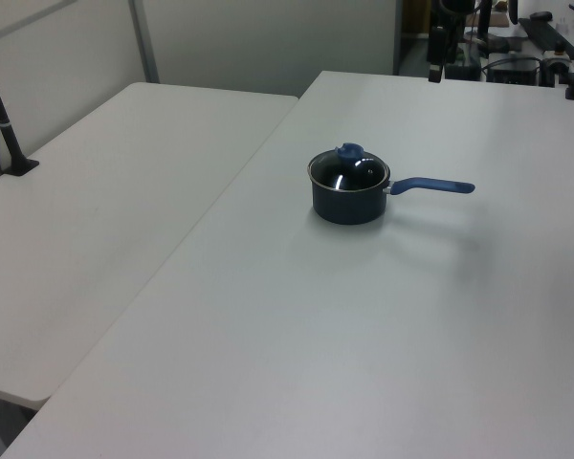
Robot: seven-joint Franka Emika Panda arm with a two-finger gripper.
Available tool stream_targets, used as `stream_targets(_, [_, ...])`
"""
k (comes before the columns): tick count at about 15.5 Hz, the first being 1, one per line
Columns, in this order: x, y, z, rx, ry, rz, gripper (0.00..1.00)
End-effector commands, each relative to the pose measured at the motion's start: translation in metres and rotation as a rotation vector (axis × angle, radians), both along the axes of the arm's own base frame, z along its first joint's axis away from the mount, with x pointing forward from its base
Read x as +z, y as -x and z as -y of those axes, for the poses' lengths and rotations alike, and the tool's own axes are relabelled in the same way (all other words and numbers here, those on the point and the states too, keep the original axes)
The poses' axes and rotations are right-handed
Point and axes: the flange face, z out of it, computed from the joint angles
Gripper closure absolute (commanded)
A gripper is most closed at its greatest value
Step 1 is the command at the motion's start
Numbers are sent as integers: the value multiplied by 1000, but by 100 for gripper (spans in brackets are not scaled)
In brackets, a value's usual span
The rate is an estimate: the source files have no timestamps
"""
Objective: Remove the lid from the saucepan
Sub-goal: 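Move the open gripper down over the blue knob of the glass lid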
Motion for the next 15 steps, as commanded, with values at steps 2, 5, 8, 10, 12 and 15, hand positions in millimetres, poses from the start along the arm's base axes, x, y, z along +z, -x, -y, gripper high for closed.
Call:
stream_targets(2, [-18, -21, 7, 17, -12, 46, 0])
stream_targets(5, [-29, -47, 8, -70, -19, 121, 0])
stream_targets(8, [-56, -72, 2, -202, -49, 144, 0])
stream_targets(10, [-75, -91, -3, -306, -111, 199, 0])
stream_targets(12, [-96, -105, -15, -377, -137, 224, 0])
stream_targets(15, [-123, -119, -27, -411, -142, 245, 0])
